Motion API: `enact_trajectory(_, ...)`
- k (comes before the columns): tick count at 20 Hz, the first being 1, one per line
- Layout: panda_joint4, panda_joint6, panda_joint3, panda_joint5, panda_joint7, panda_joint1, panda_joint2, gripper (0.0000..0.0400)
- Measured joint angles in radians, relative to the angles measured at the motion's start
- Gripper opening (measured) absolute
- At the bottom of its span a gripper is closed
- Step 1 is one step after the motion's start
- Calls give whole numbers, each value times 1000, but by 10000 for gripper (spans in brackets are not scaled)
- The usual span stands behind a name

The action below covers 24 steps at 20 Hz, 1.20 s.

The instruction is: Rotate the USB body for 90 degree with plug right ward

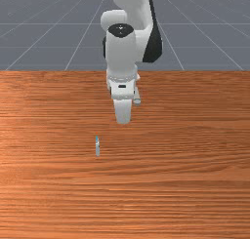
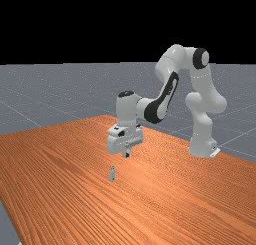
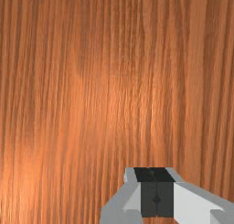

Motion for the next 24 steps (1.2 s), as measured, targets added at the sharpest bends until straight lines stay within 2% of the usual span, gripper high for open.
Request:
enact_trajectory(4,21,-7,-20,12,-117,-74,13,0)
enact_trajectory(8,41,-15,-39,21,-148,-116,25,0)
enact_trajectory(10,135,-127,-52,11,-128,-118,86,0)
enact_trajectory(14,154,-57,-53,12,-126,-119,194,0)
enact_trajectory(15,109,21,-50,18,-131,-122,191,0)
enact_trajectory(16,98,44,-48,20,-132,-123,195,0)
enact_trajectory(22,143,32,-50,17,-127,-120,264,0)
enact_trajectory(24,136,60,-49,19,-129,-122,277,0)
